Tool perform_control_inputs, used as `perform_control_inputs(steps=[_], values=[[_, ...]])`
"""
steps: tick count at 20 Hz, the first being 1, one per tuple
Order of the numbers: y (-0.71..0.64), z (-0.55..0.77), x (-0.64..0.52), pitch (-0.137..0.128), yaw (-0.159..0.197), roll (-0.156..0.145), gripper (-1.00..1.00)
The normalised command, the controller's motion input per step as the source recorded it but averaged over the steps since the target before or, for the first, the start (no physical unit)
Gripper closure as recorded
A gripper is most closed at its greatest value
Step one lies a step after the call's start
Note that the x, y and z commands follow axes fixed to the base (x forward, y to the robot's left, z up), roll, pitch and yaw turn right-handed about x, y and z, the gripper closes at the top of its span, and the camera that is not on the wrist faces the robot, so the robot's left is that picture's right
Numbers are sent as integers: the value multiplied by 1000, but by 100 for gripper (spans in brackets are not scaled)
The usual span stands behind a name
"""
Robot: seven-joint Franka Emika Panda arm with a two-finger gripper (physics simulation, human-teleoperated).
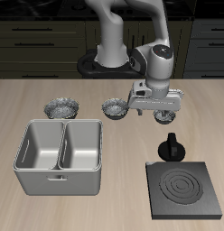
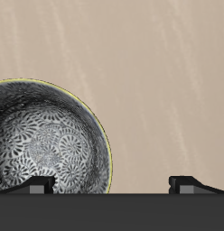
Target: Place the smallest bowl in the left side of the drainer and the medium bowl in the right side
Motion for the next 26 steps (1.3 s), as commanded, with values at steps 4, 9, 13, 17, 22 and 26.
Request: perform_control_inputs(steps=[4,9,13,17,22,26], values=[[127,-448,-162,65,-15,112,100],[-5,143,-23,-36,2,20,100],[-75,190,66,-26,-11,5,100],[-91,314,90,-47,8,3,100],[-136,494,119,-60,3,-19,100],[-140,480,32,-60,15,-8,100]])
